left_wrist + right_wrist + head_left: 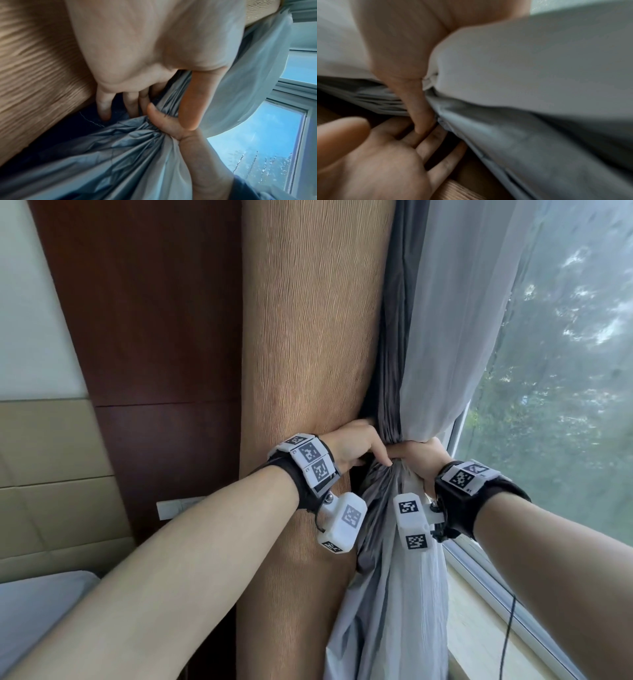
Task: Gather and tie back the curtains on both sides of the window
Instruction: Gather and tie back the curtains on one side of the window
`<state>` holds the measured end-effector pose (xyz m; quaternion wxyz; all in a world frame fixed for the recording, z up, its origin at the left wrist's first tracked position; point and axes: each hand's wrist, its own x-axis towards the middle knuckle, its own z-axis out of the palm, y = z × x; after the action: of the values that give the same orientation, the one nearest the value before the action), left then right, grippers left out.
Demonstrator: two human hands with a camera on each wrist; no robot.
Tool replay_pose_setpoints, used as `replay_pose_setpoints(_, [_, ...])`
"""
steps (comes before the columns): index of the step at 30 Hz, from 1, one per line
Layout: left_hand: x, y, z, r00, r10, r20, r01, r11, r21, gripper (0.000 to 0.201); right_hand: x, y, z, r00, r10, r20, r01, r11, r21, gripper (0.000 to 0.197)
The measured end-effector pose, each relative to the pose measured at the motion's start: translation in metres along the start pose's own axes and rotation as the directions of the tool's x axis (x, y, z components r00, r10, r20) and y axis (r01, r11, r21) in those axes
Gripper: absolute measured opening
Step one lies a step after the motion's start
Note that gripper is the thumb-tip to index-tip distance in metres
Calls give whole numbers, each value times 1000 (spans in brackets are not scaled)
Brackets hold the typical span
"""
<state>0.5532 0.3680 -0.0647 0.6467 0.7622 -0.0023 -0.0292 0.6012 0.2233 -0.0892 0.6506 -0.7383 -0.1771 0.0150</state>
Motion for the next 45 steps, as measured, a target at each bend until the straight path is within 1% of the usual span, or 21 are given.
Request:
replay_pose_setpoints(2, [-2, 1, -1, 1000, 12, 7, -12, 999, 36, 78, -1, 0, 1, 1000, -2, -20, 2, 1000, 6, 24])
replay_pose_setpoints(4, [-3, 2, -2, 1000, 18, 18, -19, 998, 65, 73, 0, 1, 1, 999, 6, -50, -5, 1000, 20, 23])
replay_pose_setpoints(7, [-2, 0, -4, 1000, 14, -8, -14, 997, 71, 74, 1, 3, 2, 995, 34, -91, -33, 999, 19, 22])
replay_pose_setpoints(9, [-2, -1, -6, 999, 16, -30, -15, 999, 34, 77, 2, 5, 3, 993, 52, -107, -50, 999, 21, 26])
replay_pose_setpoints(11, [-4, -1, -7, 999, 34, -38, -34, 999, -13, 68, 2, 5, 4, 993, 58, -108, -54, 998, 36, 33])
replay_pose_setpoints(13, [-5, -1, -7, 999, 28, -16, -28, 999, -39, 60, -1, 4, 4, 993, 51, -102, -46, 997, 55, 36])
replay_pose_setpoints(16, [-5, -2, -7, 1000, -11, 21, 11, 999, -42, 52, -4, 0, 3, 997, 43, -58, -41, 998, 43, 28])
replay_pose_setpoints(17, [-5, -2, -6, 1000, -17, 20, 18, 999, -40, 54, -6, -2, 3, 998, 42, -36, -40, 999, 34, 26])
replay_pose_setpoints(18, [-4, -2, -5, 1000, -17, 13, 17, 999, -37, 61, -6, -3, 3, 999, 49, -21, -48, 999, 23, 27])
replay_pose_setpoints(20, [-3, -2, -3, 1000, -10, -3, 10, 999, -30, 82, -7, -5, 2, 997, 73, -14, -73, 997, 2, 29])
replay_pose_setpoints(22, [-3, -2, 0, 1000, 4, -3, -4, 1000, -24, 89, -6, -6, 1, 997, 74, -24, -74, 997, 4, 32])
replay_pose_setpoints(23, [-3, -2, 1, 1000, 7, 7, -7, 1000, -22, 90, -6, -6, 1, 996, 79, -33, -79, 997, 1, 32])
replay_pose_setpoints(25, [-4, -1, 4, 1000, 9, 26, -9, 1000, -11, 91, -6, -8, 1, 995, 87, -56, -88, 996, -18, 25])
replay_pose_setpoints(28, [-2, 1, 9, 999, 31, -7, -31, 998, 53, 90, -5, -8, 1, 994, 76, -84, -79, 996, -36, 16])
replay_pose_setpoints(30, [-1, 1, 8, 998, 48, -35, -45, 996, 74, 84, -5, -7, 0, 995, 59, -80, -62, 997, -38, 20])
replay_pose_setpoints(32, [-3, 0, 4, 996, 64, -61, -61, 997, 51, 79, -6, -7, -1, 998, 49, -48, -51, 998, -24, 26])
replay_pose_setpoints(34, [-2, -2, 0, 995, 67, -80, -66, 998, 16, 78, -8, -7, -2, 999, 37, -29, -37, 999, 1, 27])
replay_pose_setpoints(37, [-1, -2, 0, 995, 61, -76, -59, 998, 26, 79, -9, -8, -1, 999, 22, -31, -22, 1000, -11, 28])
replay_pose_setpoints(41, [-8, 3, 4, 998, 54, -30, -52, 996, 70, 83, -7, -9, 0, 997, 51, -50, -54, 997, -51, 25])
replay_pose_setpoints(45, [-10, 2, 5, 996, 83, -17, -82, 995, 57, 89, -6, -11, 1, 997, 73, -11, -74, 994, -84, 26])
